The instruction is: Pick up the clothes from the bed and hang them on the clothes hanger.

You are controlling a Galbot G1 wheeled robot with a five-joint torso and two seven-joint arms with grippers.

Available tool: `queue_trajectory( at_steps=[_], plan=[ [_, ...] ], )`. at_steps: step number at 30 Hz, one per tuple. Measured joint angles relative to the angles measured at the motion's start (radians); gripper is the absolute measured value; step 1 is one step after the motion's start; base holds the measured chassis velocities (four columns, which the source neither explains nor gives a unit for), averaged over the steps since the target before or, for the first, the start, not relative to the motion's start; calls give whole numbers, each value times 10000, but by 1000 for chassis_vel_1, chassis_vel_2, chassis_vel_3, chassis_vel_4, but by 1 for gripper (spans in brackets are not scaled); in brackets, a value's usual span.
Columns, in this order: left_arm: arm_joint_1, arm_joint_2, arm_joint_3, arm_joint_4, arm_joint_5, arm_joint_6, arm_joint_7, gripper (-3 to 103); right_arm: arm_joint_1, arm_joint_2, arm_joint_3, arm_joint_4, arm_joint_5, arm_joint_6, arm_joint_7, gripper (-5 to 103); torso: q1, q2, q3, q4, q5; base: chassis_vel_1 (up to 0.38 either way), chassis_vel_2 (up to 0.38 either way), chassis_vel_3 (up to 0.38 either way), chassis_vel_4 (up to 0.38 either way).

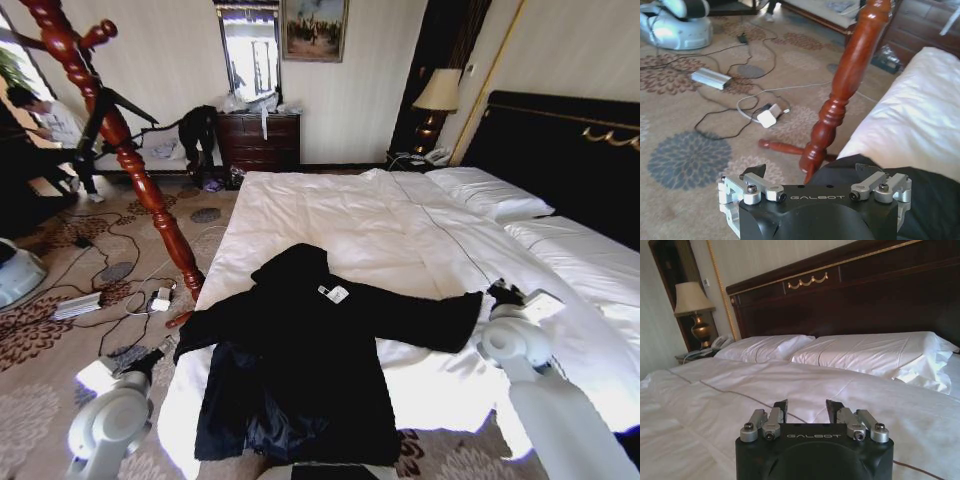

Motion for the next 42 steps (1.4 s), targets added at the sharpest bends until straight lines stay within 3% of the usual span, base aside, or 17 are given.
queue_trajectory(
  at_steps=[3, 6, 8, 10, 11, 13, 14, 15, 18, 22, 24, 25, 27, 30, 36, 40, 42],
  plan=[
    [-59, 511, -152, -378, -496, -93, 267, 100, -85, -37, 170, 563, 463, 236, -1, 58, -1, 1, 0, 0, -3, 0, 0, 0, 0],
    [-249, 1001, -253, -535, -733, -434, 747, 100, -88, -68, 184, 1135, 1069, 315, -11, 64, 0, 1, -1, 0, -5, 0, 0, 0, 0],
    [-723, 1903, -440, -619, -1158, -977, 1327, 100, 43, -41, 210, 1941, 2357, 432, -36, 74, 0, 1, 0, 1, -6, 0, 0, 0, 0],
    [-902, 2190, -497, -599, -1276, -1097, 1429, 100, 76, -18, 213, 2124, 2604, 460, -64, 74, 0, 1, 0, 4, -7, 0, 0, 0, 0],
    [-1548, 3185, -596, -330, -1506, -1404, 1608, 100, 105, 61, 191, 2466, 2851, 556, -284, 85, 0, 0, 0, 1, -10, 0, 0, 0, 0],
    [-2374, 4388, -524, 132, -1554, -1637, 1802, 100, 45, 137, 102, 2613, 2576, 663, -615, 90, 0, 0, 0, -1, -7, 0, 0, 0, 0],
    [-2374, 4388, -524, 132, -1554, -1637, 1802, 100, 45, 137, 102, 2613, 2576, 663, -615, 90, 0, 0, 0, -1, -7, 0, 0, 0, 0],
    [-2903, 4994, -379, 363, -1570, -1717, 1897, 100, -10, 175, 53, 2647, 2387, 709, -766, 95, 0, 0, 1, -3, -1, 0, 0, 0, 0],
    [-4955, 6639, 684, 1013, -1993, -1618, 1852, 100, -310, 303, 61, 2793, 2080, 739, -954, 100, 0, -1, 0, 0, 1, 0, 0, 0, 0],
    [-6931, 7786, 1628, 1720, -2417, -1212, 1763, 100, -380, 456, -106, 2881, 1928, 716, -965, 100, 1, 0, 2, -20, -12, 0, 0, 0, 0],
    [-7925, 8494, 2017, 2345, -2463, -1070, 1948, 100, -149, 566, -518, 2780, 1858, 677, -965, 100, 1, -1, 1, 10, 12, 0, 0, 0, 0],
    [-7925, 8494, 2017, 2345, -2463, -1070, 1948, 100, -149, 566, -518, 2780, 1858, 677, -965, 100, 1, -1, 1, 10, 12, 0, 0, 0, 0],
    [-8752, 9011, 2570, 3205, -2442, -1226, 2853, 100, -153, 648, -670, 2767, 1787, 630, -945, 100, 1, 0, 1, 10, -14, 0, 0, 0, 0],
    [-9419, 9333, 3272, 4018, -2358, -1471, 3737, 100, -212, 683, -729, 2731, 1728, 589, -905, 100, 0, 0, 0, 3, -2, 0, 0, 0, 0],
    [-10121, 8895, 4154, 4920, -2388, -1989, 4190, 100, -222, 716, -778, 2636, 1666, 568, -865, 100, 0, 0, 1, 0, -3, 0, 0, 0, 0],
    [-10531, 7762, 5012, 5165, -2440, -2583, 4043, 100, -197, 778, -878, 2556, 1633, 555, -822, 100, -2, 1, -1, 8, -2, 0, 0, 0, 0],
    [-11226, 6787, 6229, 5705, -1815, -3127, 4076, 100, -170, 884, -1011, 2434, 1478, 549, -810, 100, -1, 0, 1, -8, -9, 0, 0, 0, 0]
  ],
)
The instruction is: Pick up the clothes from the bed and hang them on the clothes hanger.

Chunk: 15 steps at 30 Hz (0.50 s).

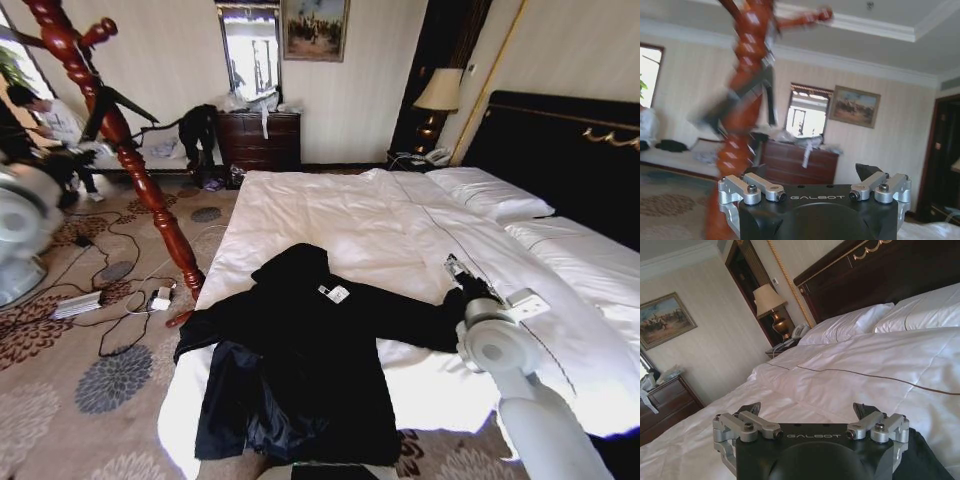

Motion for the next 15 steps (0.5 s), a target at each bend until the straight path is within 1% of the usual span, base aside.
queue_trajectory(
  at_steps=[1, 2, 4, 5, 6, 7, 8, 9, 12, 13, 15],
  plan=[
    [-419, -419, 584, 297, 264, -151, 48, 100, 5, 86, -69, -59, -85, -2, 2, 100, 2, -1, 2, 0, 3, 0, 0, 0, 0],
    [-419, -419, 584, 297, 264, -151, 48, 100, 5, 86, -69, -59, -85, -2, 2, 100, 2, -1, 2, 0, 3, 0, 0, 0, 0],
    [-1516, -1190, 1622, 980, 500, -304, 93, 100, -19, 241, -173, -132, -226, -5, 1, 100, 4, -1, 3, 3, 4, 0, 0, 0, 0],
    [-2040, -1432, 2005, 1260, 514, -322, 93, 100, -50, 301, -209, -161, -287, -6, 1, 100, 3, 0, 2, 2, 9, 0, 0, 0, 0],
    [-2552, -1623, 2366, 1501, 517, -320, 93, 100, -78, 350, -236, -187, -341, -7, 1, 100, 2, 0, 0, 2, 12, 0, 0, 0, 0],
    [-2552, -1623, 2366, 1501, 517, -320, 93, 100, -78, 350, -236, -187, -341, -7, 1, 100, 2, 0, 0, 2, 12, 0, 0, 0, 0],
    [-2863, -1707, 2558, 1631, 516, -298, 89, 100, -94, 365, -244, -203, -364, -8, 1, 100, 1, -1, 1, 2, 11, 0, 0, 0, 0],
    [-3588, -1834, 2907, 1853, 507, -157, 81, 100, -113, 377, -247, -234, -394, -9, 1, 100, 3, -1, 2, 3, 7, 0, 0, 0, 0],
    [-5228, -1843, 3358, 2137, 274, 451, -59, 100, -120, 313, -208, -272, -389, -12, 1, 100, 3, 0, 0, 8, 13, 0, 0, 0, 0],
    [-5228, -1843, 3358, 2137, 274, 451, -59, 100, -120, 313, -208, -272, -389, -12, 1, 100, 3, 0, 0, 8, 13, 0, 0, 0, 0],
    [-6307, -1690, 3703, 2496, 109, 994, -216, 100, -98, 238, -167, -304, -370, -11, 2, 100, -2, 2, -3, 7, 14, 0, 0, 0, 0]
  ],
)
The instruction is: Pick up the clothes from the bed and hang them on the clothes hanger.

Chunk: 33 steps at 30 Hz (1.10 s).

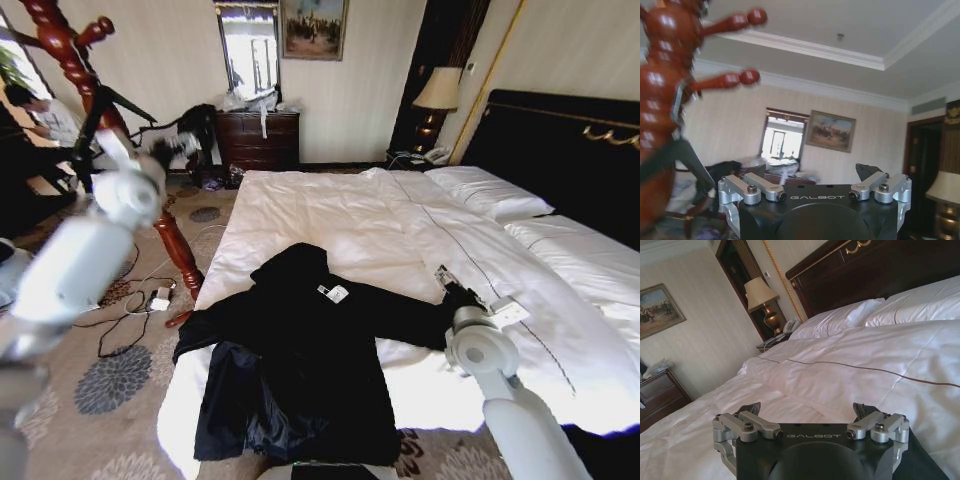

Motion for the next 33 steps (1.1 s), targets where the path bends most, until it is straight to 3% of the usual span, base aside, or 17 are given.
queue_trajectory(
  at_steps=[2, 3, 4, 5, 6, 7, 13, 15, 19, 28, 33],
  plan=[
    [-880, 169, 374, 488, -204, 618, -218, 100, 12, -40, 3, -1, 26, -2, 7, 100, 0, -1, 1, 4, -8, 0, 0, 0, 0],
    [-880, 169, 374, 488, -204, 618, -218, 100, 12, -40, 3, -1, 26, -2, 7, 100, 0, -1, 1, 4, -8, 0, 0, 0, 0],
    [-1465, 274, 651, 928, -306, 1179, -328, 100, 26, -54, 1, -1, 34, -5, 12, 100, 2, -1, 2, 4, -10, 0, 0, 0, 0],
    [-1465, 274, 651, 928, -306, 1179, -328, 100, 26, -54, 1, -1, 34, -5, 12, 100, 2, -1, 2, 4, -10, 0, 0, 0, 0],
    [-1841, 349, 884, 1272, -344, 1661, -398, 100, 35, -55, -7, -1, 35, -8, 14, 100, 2, -1, 1, 5, -6, 0, 0, 0, 0],
    [-2679, 442, 1562, 2376, -422, 2568, -338, 100, 80, -21, -55, -14, 38, -14, 31, 100, 0, 0, 1, 4, -8, 0, 0, 0, 0],
    [-2958, 179, 1830, 3465, -232, 3031, -302, 100, 80, 45, -91, -12, 47, -46, 99, 100, 3, -1, 4, -3, -11, 0, 0, 0, 0],
    [-2922, 40, 1713, 3778, -83, 3177, -562, 100, 6, 36, -85, -5, 50, -70, 143, 100, 3, -1, 4, -4, -8, 0, 0, 0, 0],
    [-2835, -25, 1487, 3870, -8, 3319, -760, 100, -102, -24, -34, 10, 54, -85, 158, 100, 3, -1, 3, 2, -10, 0, 0, 0, 0],
    [-2791, 84, 1384, 3768, -485, 4240, -1396, 102, -51, -128, -44, -27, 103, -112, 231, 100, 3, -1, 3, 2, -8, 0, 0, 0, 0],
    [-2685, 138, 1386, 3653, -810, 4290, -1336, 88, -45, -184, -57, -35, 144, -134, 291, 100, 2, -1, 3, 0, -8, 0, 0, 0, 0]
  ],
)
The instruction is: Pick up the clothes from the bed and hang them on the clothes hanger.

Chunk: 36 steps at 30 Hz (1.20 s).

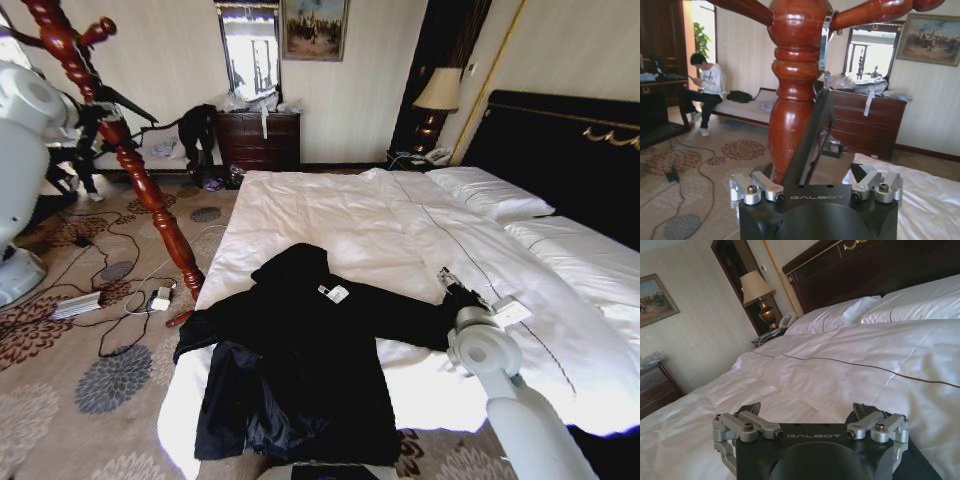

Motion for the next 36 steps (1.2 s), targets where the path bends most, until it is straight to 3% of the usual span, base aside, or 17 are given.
queue_trajectory(
  at_steps=[2, 6, 8, 11, 14, 15, 17, 19, 27, 36],
  plan=[
    [6, -44, -52, 34, -161, 1, -5, 82, -8, 0, -3, 9, 6, -5, 9, 100, 1, 0, 0, 0, 0, 0, 0, 0, 0],
    [-15, -108, -96, 133, -532, 0, -64, 60, -157, 0, 51, 99, 7, -13, 33, 100, 0, 0, -1, 0, 1, 0, 0, 0, 0],
    [-16, -110, -96, 137, -571, -1, -91, 60, -178, 1, 62, 106, 6, -15, 37, 100, 0, 0, 0, 1, 1, 0, 0, 0, 0],
    [-13, -107, -106, 76, -785, -9, -208, 44, -256, -19, 115, 155, 6, -22, 84, 100, 0, 0, 0, 0, 1, 0, 0, 0, 0],
    [-9, -96, -117, 18, -896, -13, -252, 39, -272, -29, 128, 170, 15, -52, 136, 100, 0, 0, 0, 0, 1, 0, 0, 0, 0],
    [-9, -81, -133, -32, -984, -19, -287, 28, -284, -36, 138, 176, 31, -88, 181, 100, 0, 0, 0, 0, 1, 0, 0, 0, 0],
    [-9, -68, -144, -78, -1027, -23, -303, 28, -292, -37, 141, 177, 35, -105, 199, 100, 0, 0, 0, 1, 1, 0, 0, 0, 0],
    [-14, -49, -151, -167, -1092, -25, -287, 18, -296, -37, 142, 185, 37, -114, 213, 100, 0, 0, 0, 0, 1, 0, 0, 0, 0],
    [-98, -13, -182, -364, -1235, -95, -45, 16, -324, -3, 128, 247, 46, -125, 243, 100, 0, 0, 0, 4, -2, 0, 0, 0, 0],
    [-127, 24, -353, -1054, -1165, -652, 496, 16, -428, -7, 196, 306, 46, -127, 257, 100, 0, 0, 0, 1, 1, 0, 0, 0, 0]
  ],
)
